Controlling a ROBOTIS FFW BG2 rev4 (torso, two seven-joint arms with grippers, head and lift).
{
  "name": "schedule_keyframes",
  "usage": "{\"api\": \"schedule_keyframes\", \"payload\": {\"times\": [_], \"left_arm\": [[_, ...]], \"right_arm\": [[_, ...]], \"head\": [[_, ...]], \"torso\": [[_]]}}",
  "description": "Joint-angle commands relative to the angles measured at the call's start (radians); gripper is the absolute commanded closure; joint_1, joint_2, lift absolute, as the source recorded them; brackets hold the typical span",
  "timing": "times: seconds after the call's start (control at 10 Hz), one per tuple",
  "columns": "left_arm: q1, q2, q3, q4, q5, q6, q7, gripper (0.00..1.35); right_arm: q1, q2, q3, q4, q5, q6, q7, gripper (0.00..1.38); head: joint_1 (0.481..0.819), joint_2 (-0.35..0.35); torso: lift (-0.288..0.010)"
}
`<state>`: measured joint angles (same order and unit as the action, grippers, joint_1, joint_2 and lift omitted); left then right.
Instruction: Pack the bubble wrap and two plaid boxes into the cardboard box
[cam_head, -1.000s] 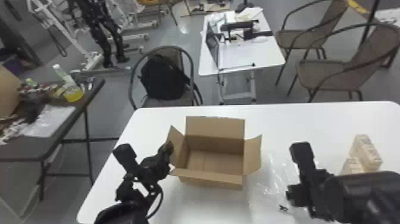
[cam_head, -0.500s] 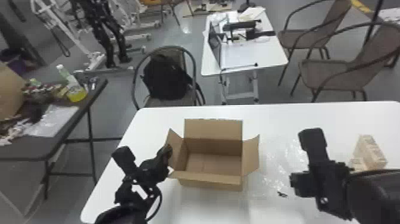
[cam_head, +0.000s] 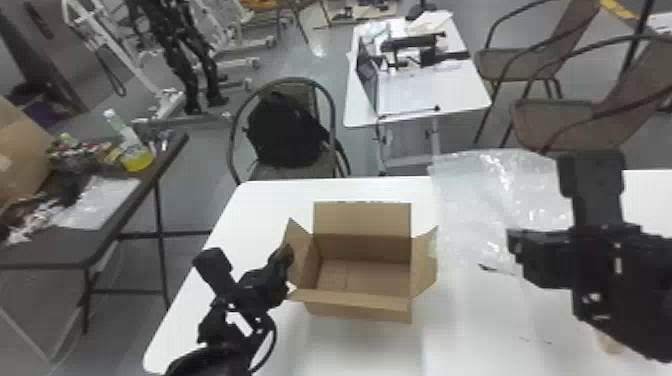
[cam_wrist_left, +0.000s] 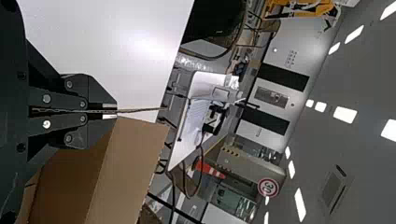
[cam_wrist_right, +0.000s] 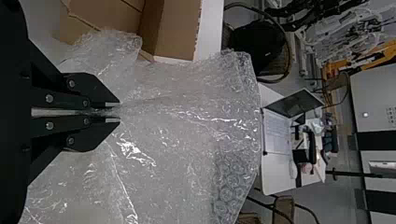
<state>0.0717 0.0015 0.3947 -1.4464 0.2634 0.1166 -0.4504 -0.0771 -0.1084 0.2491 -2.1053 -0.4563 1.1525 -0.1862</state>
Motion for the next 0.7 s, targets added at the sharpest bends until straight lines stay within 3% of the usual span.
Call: {"api": "schedule_keyframes", "payload": {"times": [0.0, 0.1, 0.3, 0.6], "left_arm": [[-0.001, -0.004, -0.002, 0.0, -0.001, 0.0, 0.001, 1.21], [-0.001, -0.004, 0.0, 0.0, -0.001, -0.002, 0.001, 1.21], [-0.004, -0.004, -0.004, 0.0, -0.016, -0.02, 0.016, 1.21], [-0.001, -0.004, -0.016, 0.0, -0.035, -0.052, 0.065, 1.21]], "right_arm": [[-0.009, -0.005, -0.03, -0.047, -0.055, -0.011, 0.022, 1.11], [-0.029, -0.014, -0.036, -0.045, -0.114, -0.014, 0.039, 1.11], [-0.102, -0.027, -0.011, 0.074, -0.216, -0.011, 0.131, 1.11], [-0.207, 0.001, 0.068, 0.323, -0.248, -0.011, 0.309, 1.11]], "head": [[0.695, 0.306], [0.695, 0.305], [0.695, 0.328], [0.695, 0.35]], "torso": [[-0.014], [-0.014], [-0.014], [-0.014]]}}
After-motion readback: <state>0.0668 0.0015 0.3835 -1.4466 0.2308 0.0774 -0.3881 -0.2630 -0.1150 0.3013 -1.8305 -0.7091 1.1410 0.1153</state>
